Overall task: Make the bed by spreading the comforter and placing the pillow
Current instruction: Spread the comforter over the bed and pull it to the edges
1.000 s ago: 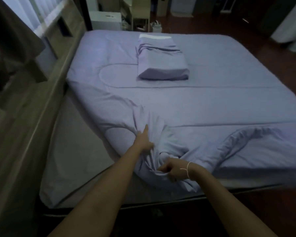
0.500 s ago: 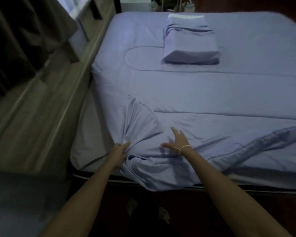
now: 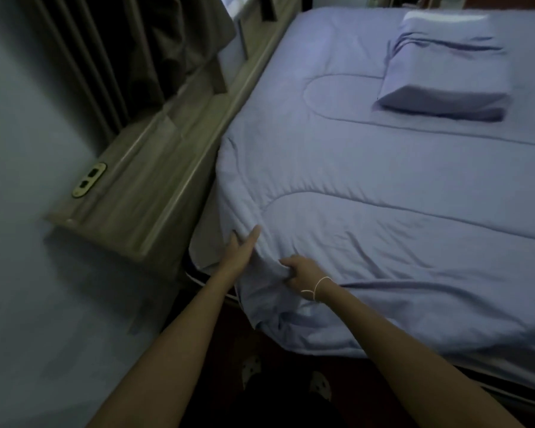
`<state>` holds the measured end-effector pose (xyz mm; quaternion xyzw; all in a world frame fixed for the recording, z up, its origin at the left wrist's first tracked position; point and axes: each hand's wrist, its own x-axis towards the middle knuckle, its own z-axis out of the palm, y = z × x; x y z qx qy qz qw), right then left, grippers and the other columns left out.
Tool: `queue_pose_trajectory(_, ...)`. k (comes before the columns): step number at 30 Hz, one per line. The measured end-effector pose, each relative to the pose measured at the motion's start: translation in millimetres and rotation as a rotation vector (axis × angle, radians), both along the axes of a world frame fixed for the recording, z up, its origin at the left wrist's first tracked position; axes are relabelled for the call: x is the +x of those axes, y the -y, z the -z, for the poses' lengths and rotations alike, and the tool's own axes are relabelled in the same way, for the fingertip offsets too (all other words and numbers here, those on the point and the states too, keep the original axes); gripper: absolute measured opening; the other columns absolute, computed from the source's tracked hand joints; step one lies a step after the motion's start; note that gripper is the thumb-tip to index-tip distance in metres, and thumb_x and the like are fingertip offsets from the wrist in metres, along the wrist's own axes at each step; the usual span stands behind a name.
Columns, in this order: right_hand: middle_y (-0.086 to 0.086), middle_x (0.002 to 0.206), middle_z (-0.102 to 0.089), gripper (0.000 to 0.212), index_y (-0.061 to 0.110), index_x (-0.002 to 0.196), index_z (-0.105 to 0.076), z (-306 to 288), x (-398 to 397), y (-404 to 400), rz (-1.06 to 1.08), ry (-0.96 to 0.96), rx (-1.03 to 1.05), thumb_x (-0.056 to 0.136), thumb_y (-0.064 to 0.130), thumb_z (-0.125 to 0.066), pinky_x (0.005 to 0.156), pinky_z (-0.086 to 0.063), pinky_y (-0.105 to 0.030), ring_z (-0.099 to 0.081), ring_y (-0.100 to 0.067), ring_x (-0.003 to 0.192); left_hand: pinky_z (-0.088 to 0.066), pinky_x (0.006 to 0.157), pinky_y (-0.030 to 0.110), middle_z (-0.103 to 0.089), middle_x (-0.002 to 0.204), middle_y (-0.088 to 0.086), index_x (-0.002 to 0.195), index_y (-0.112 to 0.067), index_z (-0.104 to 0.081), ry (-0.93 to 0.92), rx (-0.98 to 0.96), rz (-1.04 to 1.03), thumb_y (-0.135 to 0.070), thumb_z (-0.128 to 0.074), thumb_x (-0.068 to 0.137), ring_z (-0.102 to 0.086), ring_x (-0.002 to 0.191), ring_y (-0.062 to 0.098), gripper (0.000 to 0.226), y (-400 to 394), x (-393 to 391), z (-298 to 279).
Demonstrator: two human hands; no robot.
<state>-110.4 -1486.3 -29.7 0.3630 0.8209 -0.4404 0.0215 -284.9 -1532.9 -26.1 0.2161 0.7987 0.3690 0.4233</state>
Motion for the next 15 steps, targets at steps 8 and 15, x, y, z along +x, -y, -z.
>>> queue_pose_trajectory(8, -0.005, 0.145, -0.045, 0.059, 0.023, 0.141, -0.044, 5, 14, 0, 0.345, 0.017, -0.163, 0.090, 0.051, -0.054, 0.112, -0.030, -0.033, -0.041, -0.022, 0.133, -0.022, 0.108, 0.024, -0.028, 0.153, 0.012, 0.148, -0.009, -0.018, -0.220, 0.076, 0.062, -0.037, -0.061, 0.082, -0.029, 0.140, 0.027, 0.084, 2, -49, 10)
queue_pose_trajectory(15, 0.000, 0.132, -0.054, 0.055, 0.036, 0.128, -0.042, 76, 80, 41, 0.246, 0.863, 0.198, 0.080, 0.062, -0.046, 0.111, -0.019, -0.057, -0.049, -0.023, 0.124, -0.032, 0.109, 0.041, -0.039, 0.145, 0.020, 0.145, -0.007, -0.028, -0.258, -0.149, 0.051, -0.047, -0.044, 0.082, -0.041, 0.130, 0.037, 0.076, 76, -161, 38)
